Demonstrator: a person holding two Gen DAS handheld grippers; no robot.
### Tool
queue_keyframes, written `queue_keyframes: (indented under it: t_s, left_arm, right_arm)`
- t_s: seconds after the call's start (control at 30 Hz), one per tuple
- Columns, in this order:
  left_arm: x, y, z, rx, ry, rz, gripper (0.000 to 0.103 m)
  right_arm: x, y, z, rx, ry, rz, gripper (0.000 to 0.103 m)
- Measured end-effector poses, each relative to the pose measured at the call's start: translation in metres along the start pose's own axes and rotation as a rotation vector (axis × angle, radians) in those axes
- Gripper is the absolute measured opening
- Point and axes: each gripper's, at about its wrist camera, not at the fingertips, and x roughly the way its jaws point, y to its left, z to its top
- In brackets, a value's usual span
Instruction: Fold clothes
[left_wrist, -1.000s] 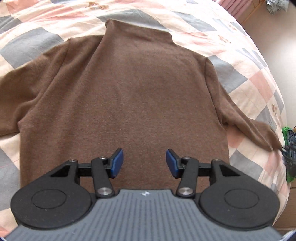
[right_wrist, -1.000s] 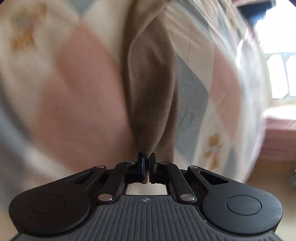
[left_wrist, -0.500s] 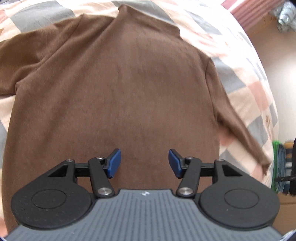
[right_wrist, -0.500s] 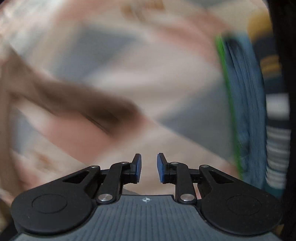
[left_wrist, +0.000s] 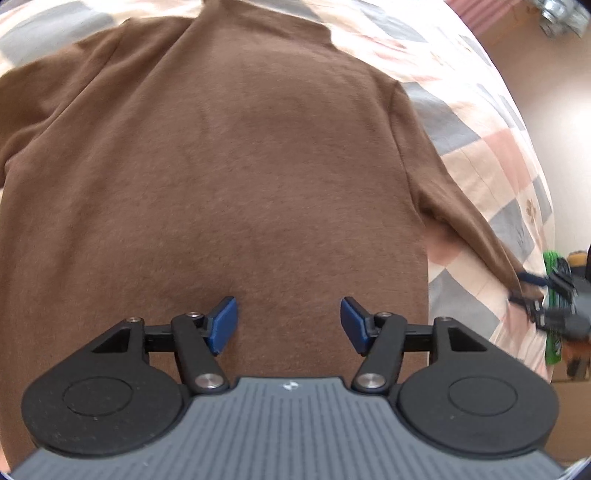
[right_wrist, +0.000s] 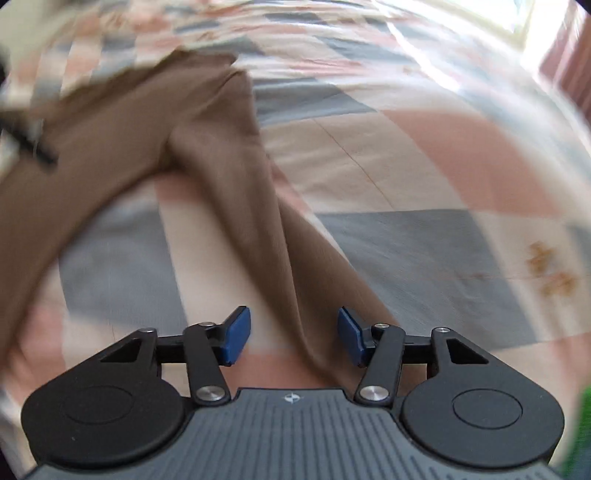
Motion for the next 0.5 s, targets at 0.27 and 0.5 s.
queue_keyframes:
  t_s: [0.27, 0.5]
  left_arm:
    - [0.001, 0.013, 0.005, -0.062, 0.008, 0.006, 0.058]
    - [0.003, 0.02, 0.009, -0.065, 0.02, -0.008, 0.061]
  right_arm:
    - [-0.022, -0.106, 0.054, 0.341, -0.144, -0.039, 0.016]
    - [-0.07, -0.14, -0.022, 0.689, -0.228, -0.196, 0.065]
